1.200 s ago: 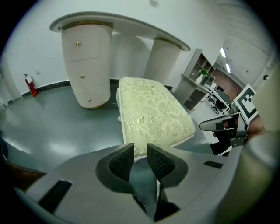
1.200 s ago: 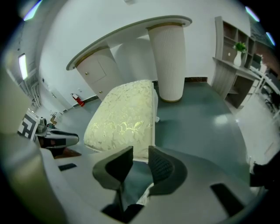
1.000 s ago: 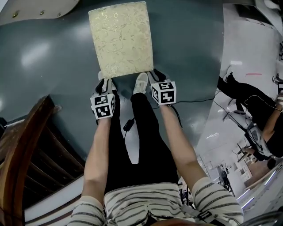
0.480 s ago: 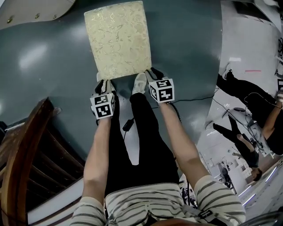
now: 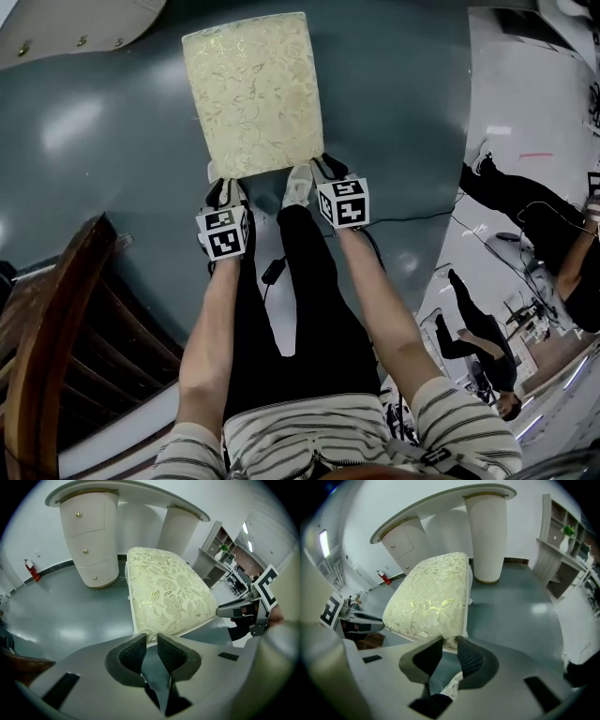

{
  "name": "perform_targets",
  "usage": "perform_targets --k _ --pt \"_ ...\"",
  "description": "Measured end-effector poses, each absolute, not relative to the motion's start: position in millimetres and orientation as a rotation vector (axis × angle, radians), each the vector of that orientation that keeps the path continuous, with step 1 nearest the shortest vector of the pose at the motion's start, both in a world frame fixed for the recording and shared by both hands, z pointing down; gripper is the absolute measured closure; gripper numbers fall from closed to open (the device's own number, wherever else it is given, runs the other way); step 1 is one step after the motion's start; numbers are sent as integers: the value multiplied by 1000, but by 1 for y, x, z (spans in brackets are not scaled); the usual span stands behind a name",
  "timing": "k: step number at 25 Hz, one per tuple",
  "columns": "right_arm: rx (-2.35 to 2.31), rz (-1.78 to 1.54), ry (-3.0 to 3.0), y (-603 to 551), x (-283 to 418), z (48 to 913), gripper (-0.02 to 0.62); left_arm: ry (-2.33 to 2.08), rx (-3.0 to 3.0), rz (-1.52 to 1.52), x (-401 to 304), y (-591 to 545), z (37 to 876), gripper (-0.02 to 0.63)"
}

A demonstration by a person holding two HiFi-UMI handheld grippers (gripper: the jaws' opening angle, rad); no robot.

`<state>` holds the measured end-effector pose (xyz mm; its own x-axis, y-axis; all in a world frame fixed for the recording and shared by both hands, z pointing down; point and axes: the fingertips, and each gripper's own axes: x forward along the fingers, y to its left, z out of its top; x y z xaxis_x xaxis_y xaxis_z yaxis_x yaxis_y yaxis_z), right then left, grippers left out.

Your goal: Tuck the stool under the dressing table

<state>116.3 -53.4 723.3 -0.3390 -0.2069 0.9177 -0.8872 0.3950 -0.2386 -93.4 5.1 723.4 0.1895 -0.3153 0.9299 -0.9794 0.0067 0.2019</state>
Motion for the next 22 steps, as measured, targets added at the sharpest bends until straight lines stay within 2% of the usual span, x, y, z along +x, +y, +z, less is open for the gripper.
perform_targets --k 22 --pt "980 984 -1793 -61 123 728 491 -1342 1489 847 -84 4 728 540"
